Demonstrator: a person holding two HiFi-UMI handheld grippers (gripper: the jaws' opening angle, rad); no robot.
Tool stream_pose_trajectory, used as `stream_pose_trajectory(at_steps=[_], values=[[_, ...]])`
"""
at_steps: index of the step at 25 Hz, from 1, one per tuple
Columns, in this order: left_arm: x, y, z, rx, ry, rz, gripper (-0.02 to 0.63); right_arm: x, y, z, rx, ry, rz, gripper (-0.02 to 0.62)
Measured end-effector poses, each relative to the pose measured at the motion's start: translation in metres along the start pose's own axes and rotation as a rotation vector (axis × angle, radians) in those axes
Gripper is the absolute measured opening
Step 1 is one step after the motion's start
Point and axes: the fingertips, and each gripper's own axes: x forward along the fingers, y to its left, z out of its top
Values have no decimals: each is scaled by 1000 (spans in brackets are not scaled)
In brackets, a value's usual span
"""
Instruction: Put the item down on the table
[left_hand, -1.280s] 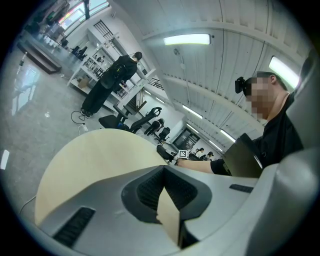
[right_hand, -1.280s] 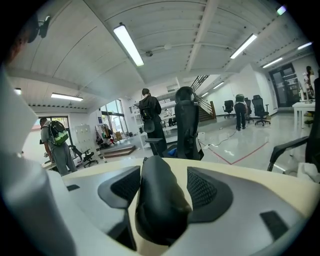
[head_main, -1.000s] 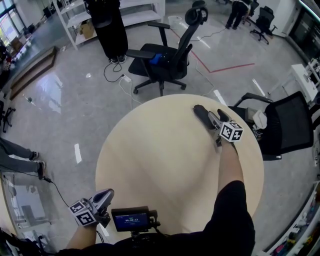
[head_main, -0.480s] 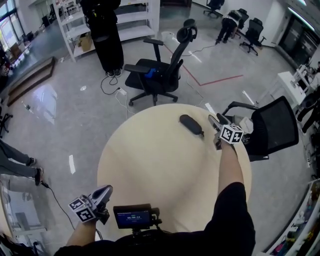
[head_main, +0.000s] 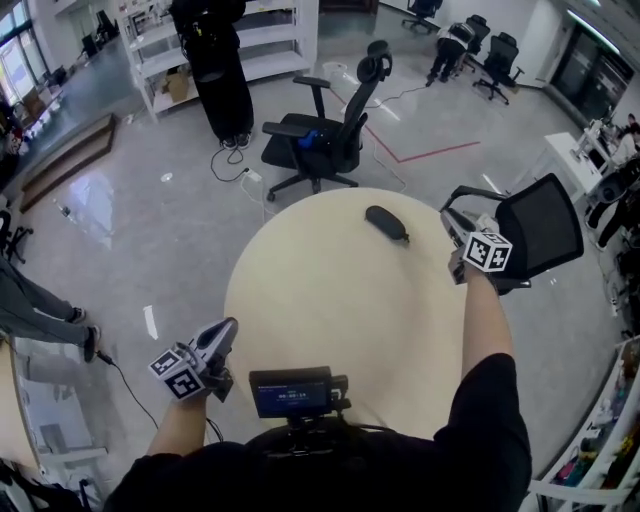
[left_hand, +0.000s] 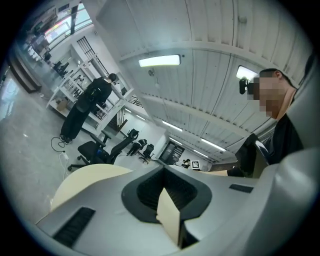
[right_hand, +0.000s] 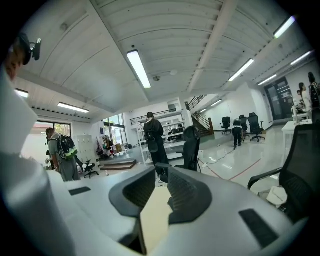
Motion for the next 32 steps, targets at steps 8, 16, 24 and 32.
stream_pose_trajectory(at_steps=[8, 16, 24, 32], values=[[-29, -53, 43, 89, -51, -44, 2, -123, 65, 24, -38, -32, 15, 5], [-13, -134, 23, 144, -63, -32, 2, -248, 76, 8, -16, -85, 64, 5], [5, -264, -43, 153, -79, -118, 2, -383, 103, -21, -38, -109, 149, 5], [31, -294, -67, 150, -36, -162, 2, -421, 151, -42, -71, -63, 208, 5]])
